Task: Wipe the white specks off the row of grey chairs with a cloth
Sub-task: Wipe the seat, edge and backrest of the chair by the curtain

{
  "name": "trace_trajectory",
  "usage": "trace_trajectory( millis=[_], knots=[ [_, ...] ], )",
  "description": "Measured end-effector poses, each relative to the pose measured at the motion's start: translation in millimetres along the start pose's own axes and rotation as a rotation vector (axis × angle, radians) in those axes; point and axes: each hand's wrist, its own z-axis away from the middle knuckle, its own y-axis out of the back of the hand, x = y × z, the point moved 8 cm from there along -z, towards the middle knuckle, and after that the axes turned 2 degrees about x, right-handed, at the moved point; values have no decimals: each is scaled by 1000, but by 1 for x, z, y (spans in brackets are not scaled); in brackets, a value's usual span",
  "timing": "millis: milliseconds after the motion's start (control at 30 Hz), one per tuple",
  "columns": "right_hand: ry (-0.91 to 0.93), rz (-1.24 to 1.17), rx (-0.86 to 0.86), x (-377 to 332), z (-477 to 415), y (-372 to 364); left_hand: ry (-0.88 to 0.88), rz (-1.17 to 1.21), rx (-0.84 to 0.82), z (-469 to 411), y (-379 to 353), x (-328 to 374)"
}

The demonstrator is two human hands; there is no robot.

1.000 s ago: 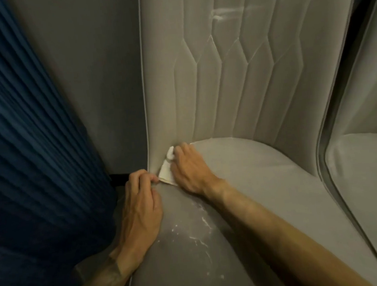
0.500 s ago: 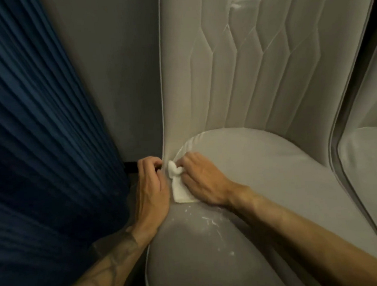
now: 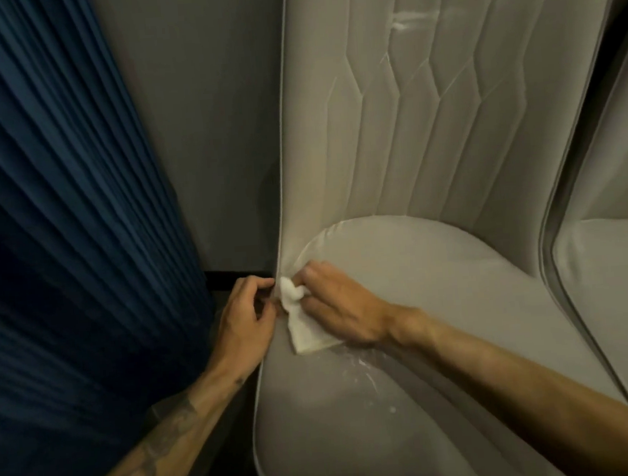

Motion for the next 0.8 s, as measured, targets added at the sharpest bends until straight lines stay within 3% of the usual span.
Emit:
trace_trajectory(
  millis=[167,233,400,567,733,800],
  knots=[
    [-237,145,101,55,-43,20,-52,-36,19,4,-4,3],
    [-195,189,78,42,-37,4,-63,-34,23,6,-6,1],
    [-6,28,-44,-2,0,-9,-14,8,10,10,-7,-1],
    [-267,152,53,52,-36,23,21,6,-40,15,-10,-7],
    [-64,81,-1,-14,11,-6,4,-15,-34,16,-12,-7],
    [31,0,-109,-42,33,-12,-3,-17,-41,18,-11,-7]
  ],
)
